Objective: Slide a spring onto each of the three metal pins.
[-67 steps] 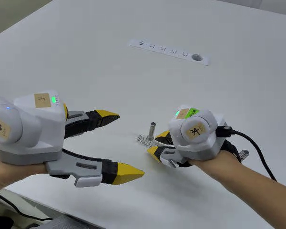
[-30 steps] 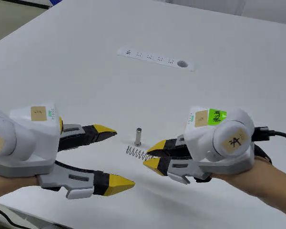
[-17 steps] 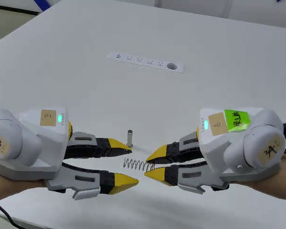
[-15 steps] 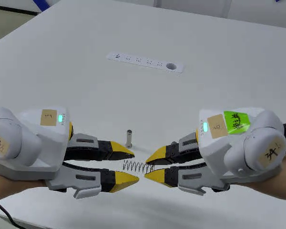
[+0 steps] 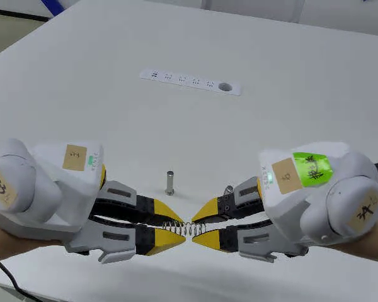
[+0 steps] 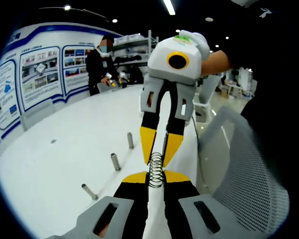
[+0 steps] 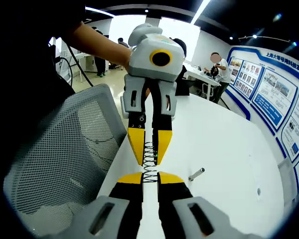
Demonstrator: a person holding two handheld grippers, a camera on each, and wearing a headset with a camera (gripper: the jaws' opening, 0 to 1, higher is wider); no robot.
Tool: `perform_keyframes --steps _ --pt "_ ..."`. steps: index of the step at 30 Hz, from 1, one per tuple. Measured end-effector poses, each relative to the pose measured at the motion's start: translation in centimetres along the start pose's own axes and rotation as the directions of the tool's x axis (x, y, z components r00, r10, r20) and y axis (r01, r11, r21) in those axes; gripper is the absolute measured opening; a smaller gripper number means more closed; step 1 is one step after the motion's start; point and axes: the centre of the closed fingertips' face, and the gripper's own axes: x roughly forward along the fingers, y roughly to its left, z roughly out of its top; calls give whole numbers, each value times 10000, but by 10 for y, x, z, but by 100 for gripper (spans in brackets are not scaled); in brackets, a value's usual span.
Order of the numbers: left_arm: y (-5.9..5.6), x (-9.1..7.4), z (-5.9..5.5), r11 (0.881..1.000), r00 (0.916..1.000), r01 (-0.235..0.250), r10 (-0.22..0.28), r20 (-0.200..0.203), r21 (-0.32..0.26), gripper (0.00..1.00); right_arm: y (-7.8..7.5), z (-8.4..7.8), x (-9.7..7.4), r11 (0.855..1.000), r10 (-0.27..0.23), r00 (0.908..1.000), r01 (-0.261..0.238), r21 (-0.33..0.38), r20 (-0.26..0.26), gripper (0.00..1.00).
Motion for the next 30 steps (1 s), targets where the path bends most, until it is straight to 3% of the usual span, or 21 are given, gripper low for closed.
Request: perform_keyframes --steps 5,9,16,30 --pt "-3 -1 6 9999 9998 4 -7 178 173 9 -3 4 -6 9951 -27 9975 -42 985 700 13" --pt "-6 -1 11 9997 9996 61 -67 273 239 9 -4 1 -7 9944 -108 9978 39 1059 649 16" --pt "-8 -2 9 9998 9995 111 -115 290 133 9 3 1 -5 9884 236 9971 -342 1479 730 11" --pt "-6 1 12 9997 9998 119 -122 158 232 10 0 15 -22 9743 56 9871 -414 2213 1600 11"
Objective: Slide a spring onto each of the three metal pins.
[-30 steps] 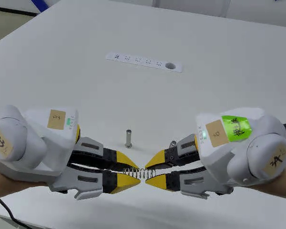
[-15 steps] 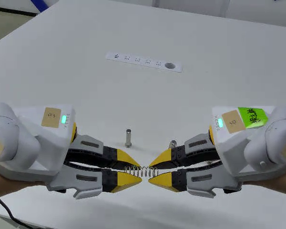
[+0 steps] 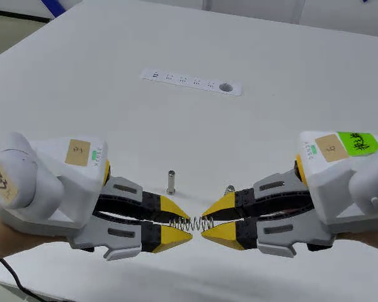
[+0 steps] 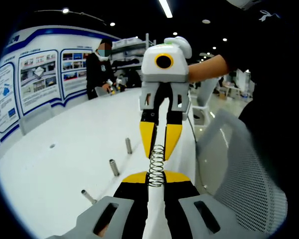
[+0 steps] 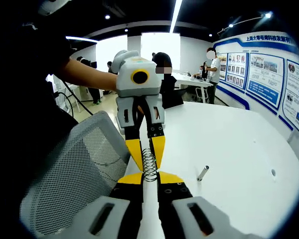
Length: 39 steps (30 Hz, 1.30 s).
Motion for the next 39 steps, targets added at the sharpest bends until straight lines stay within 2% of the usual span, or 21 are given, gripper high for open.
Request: perform_keyframes --steps 3,5,7,9,14,23,26,28,30,33,35,39 --pt "-3 0 -6 9998 9995 75 -70 -305 167 10 7 10 3 9997 217 9990 -221 104 390 11" --pt "-2 1 -10 9997 9986 109 -98 -511 212 10 7 14 6 9999 122 9992 -122 6 381 11" --pt "-1 1 -9 9996 9985 92 -77 -539 262 9 5 19 7 10000 42 9989 -43 20 466 11" --pt "0 0 -8 9995 9988 117 -103 -471 284 9 3 23 6 9997 33 9981 -47 226 623 11" --pt "2 -1 0 9987 9994 328 -325 -93 401 10 1 39 4 9962 -375 9915 273 824 1248 11" --pt "-2 -4 5 9964 9974 709 -713 66 466 10 5 51 7 9891 -1085 9892 974 1108 986 10" --pt "1 -6 7 9967 9981 600 -605 67 551 12 0 53 8 9841 -1374 9865 1257 1257 893 10" --pt "5 -11 12 9983 9988 327 -345 359 486 13 -4 57 7 9793 -1587 9819 1432 1430 1033 10" --pt "8 -17 16 9995 9978 218 -232 616 229 16 -6 65 7 9769 -1673 9783 1477 1544 1225 10" --pt "12 -23 10 9997 9991 152 -160 400 204 28 -12 73 7 9756 -1887 9753 1729 1355 1144 10" --pt "15 -27 6 9994 9996 46 -55 265 335 31 -16 77 5 9747 -2029 9738 1908 1162 1029 10" --pt "23 -33 3 9997 9991 -174 166 383 196 37 -26 82 -1 9712 -2275 9697 2195 923 885 10"
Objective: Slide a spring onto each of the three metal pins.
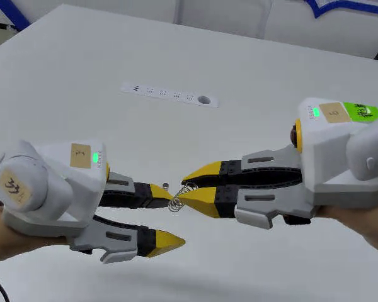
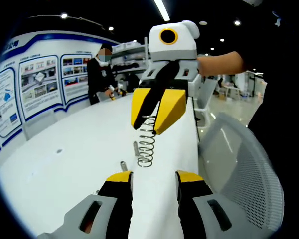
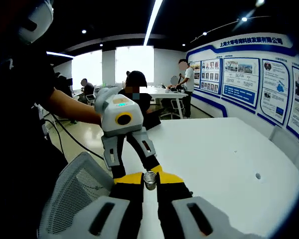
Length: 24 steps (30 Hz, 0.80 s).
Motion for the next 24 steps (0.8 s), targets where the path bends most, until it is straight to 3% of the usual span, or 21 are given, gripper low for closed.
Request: perform_keyframes --steps 7,12,18,24 --pt "15 -17 -10 9962 9969 -776 771 -149 -392 54 -37 -7 5 9959 -902 9954 900 -104 -306 10" --pt "25 -32 -14 9890 9908 -1350 1349 -71 -603 64 -68 -23 26 9889 -1466 9868 1478 141 -686 10" --pt "42 -41 -23 9764 9817 -1896 1902 -42 -1037 73 -92 -45 60 9878 -1460 9806 1517 344 -1310 10" --pt "48 -43 -29 9685 9801 -1957 1983 13 -1541 76 -104 -72 80 9859 -1411 9688 1563 604 -2038 10"
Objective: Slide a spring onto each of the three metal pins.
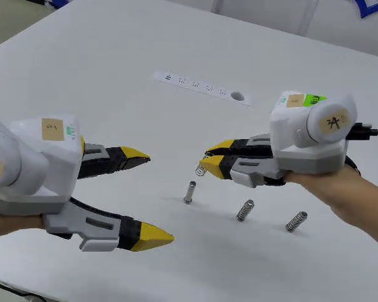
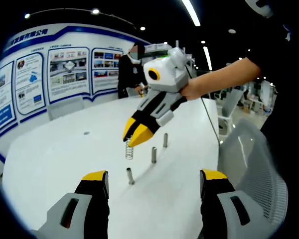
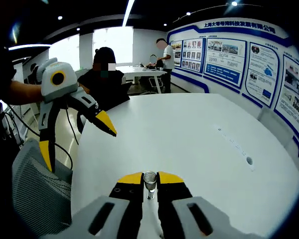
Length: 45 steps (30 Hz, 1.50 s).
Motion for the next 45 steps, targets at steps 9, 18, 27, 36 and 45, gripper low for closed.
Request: perform_keyframes --steps 9,18,27,36,45 --pt "5 6 -5 9988 9999 35 -29 134 -485 74 -7 -19 16 9994 83 9993 -71 332 -368 10" --pt "2 10 -11 9972 9997 256 -255 14 -697 73 -2 -30 24 9990 215 9978 -190 405 -620 10" --pt "4 9 -11 9970 9996 291 -292 1 -712 73 -2 -41 35 9999 53 9967 -46 90 -807 11" --pt "5 9 -16 9964 9995 289 -295 -64 -792 72 -4 -50 43 9999 -74 9944 59 -146 -1054 11" --pt "5 7 -15 9964 9993 347 -357 -110 -771 72 -1 -59 45 9999 -59 9930 43 -135 -1181 11"
